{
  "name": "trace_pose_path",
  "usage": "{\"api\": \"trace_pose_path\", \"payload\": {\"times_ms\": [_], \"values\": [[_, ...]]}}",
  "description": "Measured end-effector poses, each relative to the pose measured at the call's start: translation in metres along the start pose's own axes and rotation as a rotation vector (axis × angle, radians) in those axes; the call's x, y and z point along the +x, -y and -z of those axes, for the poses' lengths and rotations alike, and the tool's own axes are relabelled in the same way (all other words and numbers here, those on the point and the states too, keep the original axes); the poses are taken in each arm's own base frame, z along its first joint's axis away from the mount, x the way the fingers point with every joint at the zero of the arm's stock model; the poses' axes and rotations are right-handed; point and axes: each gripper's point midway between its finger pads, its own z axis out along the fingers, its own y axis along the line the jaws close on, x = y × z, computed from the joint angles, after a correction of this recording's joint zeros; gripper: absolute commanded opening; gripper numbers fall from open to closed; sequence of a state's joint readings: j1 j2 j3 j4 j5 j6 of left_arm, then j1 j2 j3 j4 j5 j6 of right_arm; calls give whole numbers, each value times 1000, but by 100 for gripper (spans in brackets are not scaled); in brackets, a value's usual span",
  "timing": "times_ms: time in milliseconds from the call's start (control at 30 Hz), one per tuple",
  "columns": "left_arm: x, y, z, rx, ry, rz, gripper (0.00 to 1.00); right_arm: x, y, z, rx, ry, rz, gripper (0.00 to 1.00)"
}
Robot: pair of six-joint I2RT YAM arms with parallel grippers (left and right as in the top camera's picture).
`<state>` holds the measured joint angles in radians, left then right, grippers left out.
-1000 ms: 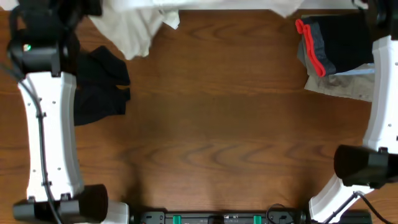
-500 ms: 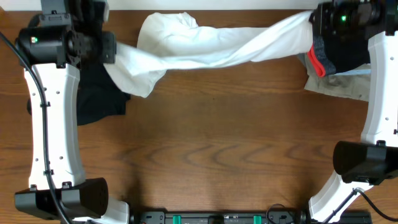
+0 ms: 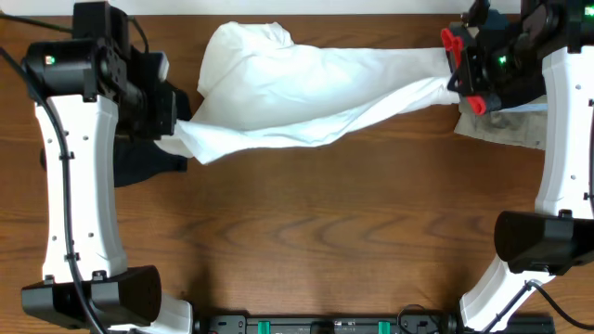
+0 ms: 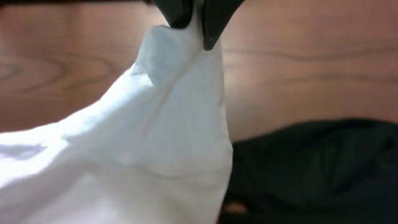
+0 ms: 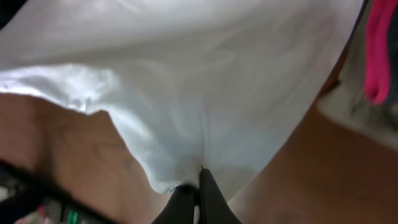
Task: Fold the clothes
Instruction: 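Lower the T-shirt flat onto the table center with both grippers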
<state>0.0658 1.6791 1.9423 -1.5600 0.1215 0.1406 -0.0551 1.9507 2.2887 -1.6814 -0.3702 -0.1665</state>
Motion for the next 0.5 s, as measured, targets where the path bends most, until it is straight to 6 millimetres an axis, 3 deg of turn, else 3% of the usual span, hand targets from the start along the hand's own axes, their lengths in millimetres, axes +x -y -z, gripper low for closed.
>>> {"api": "trace_pose_path", "payload": {"times_ms": [233,500], "values": [[34,2,-8,3,-52,50,6,9,6,-4,76,-41,-21,1],[59,2,-14,0,41,112,6,54,11,-8,232,-137,-120,2]]}}
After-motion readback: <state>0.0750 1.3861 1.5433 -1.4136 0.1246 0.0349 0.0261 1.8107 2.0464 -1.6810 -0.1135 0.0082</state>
